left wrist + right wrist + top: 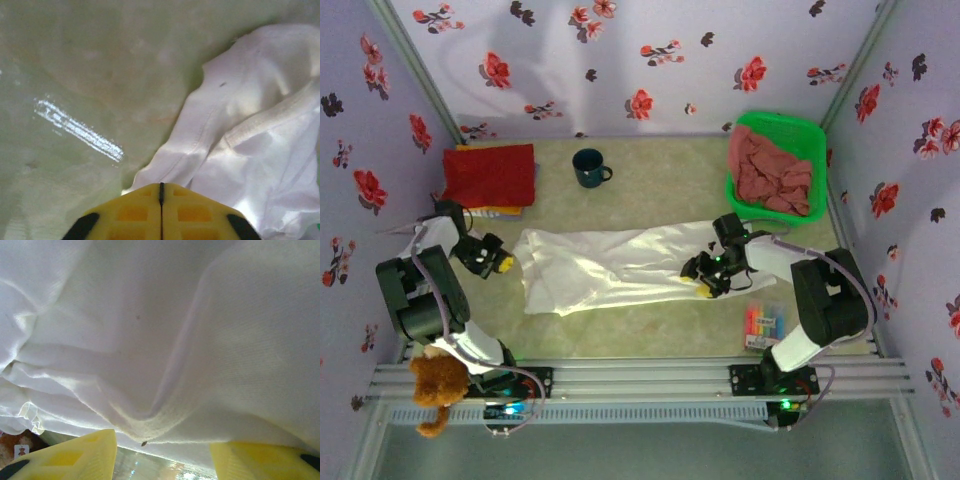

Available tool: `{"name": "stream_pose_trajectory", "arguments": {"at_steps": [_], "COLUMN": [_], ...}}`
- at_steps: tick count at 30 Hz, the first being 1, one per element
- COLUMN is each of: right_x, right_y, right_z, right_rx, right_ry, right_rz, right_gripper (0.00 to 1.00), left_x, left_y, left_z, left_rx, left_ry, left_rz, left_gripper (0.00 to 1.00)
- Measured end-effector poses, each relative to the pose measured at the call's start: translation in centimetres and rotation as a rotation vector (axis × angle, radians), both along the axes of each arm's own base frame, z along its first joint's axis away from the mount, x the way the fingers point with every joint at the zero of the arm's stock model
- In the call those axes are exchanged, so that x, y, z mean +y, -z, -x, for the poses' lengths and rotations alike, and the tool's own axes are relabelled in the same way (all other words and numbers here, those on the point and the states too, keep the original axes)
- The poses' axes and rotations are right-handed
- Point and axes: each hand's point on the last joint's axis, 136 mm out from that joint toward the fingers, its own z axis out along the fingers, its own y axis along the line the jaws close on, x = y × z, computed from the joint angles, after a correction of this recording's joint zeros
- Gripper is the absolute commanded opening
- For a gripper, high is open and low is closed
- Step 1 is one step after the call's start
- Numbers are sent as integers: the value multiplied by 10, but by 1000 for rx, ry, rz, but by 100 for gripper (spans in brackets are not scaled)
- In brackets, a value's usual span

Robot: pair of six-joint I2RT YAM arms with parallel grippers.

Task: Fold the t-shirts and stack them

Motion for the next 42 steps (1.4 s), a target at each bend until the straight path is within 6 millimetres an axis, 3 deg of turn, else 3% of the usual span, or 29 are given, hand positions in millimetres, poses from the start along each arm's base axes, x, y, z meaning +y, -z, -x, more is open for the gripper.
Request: {"name": "stream_pose_trajectory", "arguments": {"at_steps": [8, 13, 16, 20, 22, 25, 28, 33, 38, 42], "right_x": [0, 0, 0, -1, -1, -1, -1, -4, -13, -19], "right_y": [0, 0, 0, 0, 0, 0, 0, 1, 1, 1], "right_z": [0, 0, 0, 0, 0, 0, 0, 0, -3, -4], "right_rx": [4, 7, 7, 8, 9, 10, 9, 12, 19, 25], "right_ry": [0, 0, 0, 1, 0, -1, -7, 0, 32, 51], "right_rz": [2, 3, 3, 6, 7, 9, 10, 17, 26, 40], "right_gripper": [55, 55, 55, 55, 55, 55, 55, 55, 55, 56], "left_x": [-31, -46, -41, -38, -39, -39, -38, -31, -6, 1], "left_y": [29, 34, 40, 39, 40, 41, 42, 41, 41, 42], "left_z": [38, 38, 41, 42, 41, 42, 45, 47, 50, 52], "left_rx": [105, 101, 133, 146, 144, 148, 158, 181, 253, 291], "left_ry": [52, 101, 119, 134, 139, 137, 143, 186, 232, 240], "left_rz": [55, 52, 9, -22, -25, -29, -43, -106, -217, -194], "left_gripper": [19, 18, 30, 36, 35, 24, 22, 25, 28, 28]}}
